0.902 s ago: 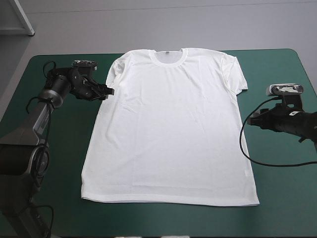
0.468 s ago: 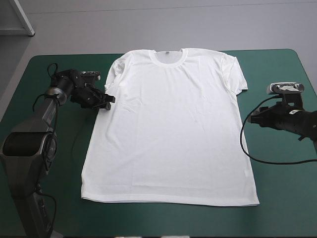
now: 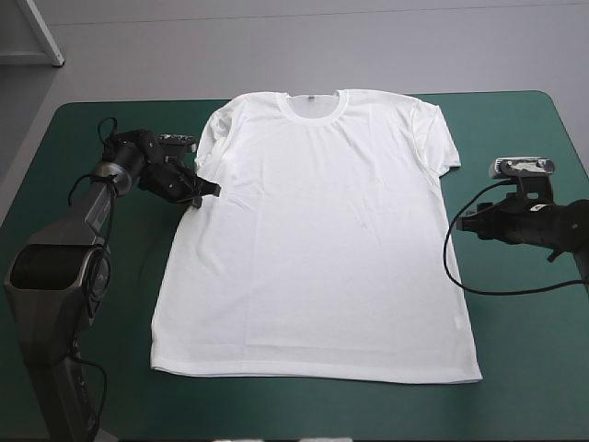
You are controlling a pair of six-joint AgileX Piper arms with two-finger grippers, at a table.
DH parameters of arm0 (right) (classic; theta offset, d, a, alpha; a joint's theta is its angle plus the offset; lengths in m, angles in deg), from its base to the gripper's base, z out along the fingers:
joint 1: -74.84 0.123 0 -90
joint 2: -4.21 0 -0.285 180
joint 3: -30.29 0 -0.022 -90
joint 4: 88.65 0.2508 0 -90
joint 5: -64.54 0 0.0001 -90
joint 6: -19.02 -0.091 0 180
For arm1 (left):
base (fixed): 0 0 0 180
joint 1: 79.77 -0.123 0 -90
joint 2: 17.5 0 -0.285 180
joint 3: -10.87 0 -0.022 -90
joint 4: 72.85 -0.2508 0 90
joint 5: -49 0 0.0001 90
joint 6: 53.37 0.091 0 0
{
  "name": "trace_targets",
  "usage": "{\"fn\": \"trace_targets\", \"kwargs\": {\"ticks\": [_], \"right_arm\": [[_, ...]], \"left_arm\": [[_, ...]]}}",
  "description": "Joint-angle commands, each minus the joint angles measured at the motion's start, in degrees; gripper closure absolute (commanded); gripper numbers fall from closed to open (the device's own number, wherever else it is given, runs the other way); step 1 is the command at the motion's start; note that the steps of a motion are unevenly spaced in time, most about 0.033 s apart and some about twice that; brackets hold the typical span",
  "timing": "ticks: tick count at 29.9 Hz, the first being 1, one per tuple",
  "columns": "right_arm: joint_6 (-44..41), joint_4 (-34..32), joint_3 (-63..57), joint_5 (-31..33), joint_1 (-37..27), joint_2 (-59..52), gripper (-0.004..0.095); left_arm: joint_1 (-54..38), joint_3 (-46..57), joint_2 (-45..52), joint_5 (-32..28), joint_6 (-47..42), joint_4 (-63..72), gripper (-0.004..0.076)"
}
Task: Fold the cloth
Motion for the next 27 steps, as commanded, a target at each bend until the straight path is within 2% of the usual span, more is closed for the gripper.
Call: {"fn": "trace_targets", "kwargs": {"ticks": [1, 6, 16, 19, 27], "right_arm": [[1.6, 1.2, 2.4, -2.2, 1.1, 2.4, 0.0412], [1.6, 0.7, 7.7, -2.3, 5.3, 10.2, 0.0324], [-2.5, -3.6, 22.6, -0.1, 6.5, 24.6, 0.0322], [-3.2, -5.0, 24.0, 2.0, 6.7, 28.1, 0.0322], [-4.4, -6.1, 24.1, 2.0, 8.9, 32.6, 0.0332]], "left_arm": [[0.4, -1.4, 3.0, 0.1, 0.1, 0.8, 0.0703], [0.4, -1.4, 3.0, 0.1, 0.7, 0.8, 0.0703], [0.4, -1.4, 3.0, 0.0, 0.9, 0.8, 0.0703], [0.4, -1.4, 3.0, -0.1, 1.0, 0.8, 0.0703], [0.4, -1.4, 3.0, -0.8, 1.1, 0.8, 0.0703]]}}
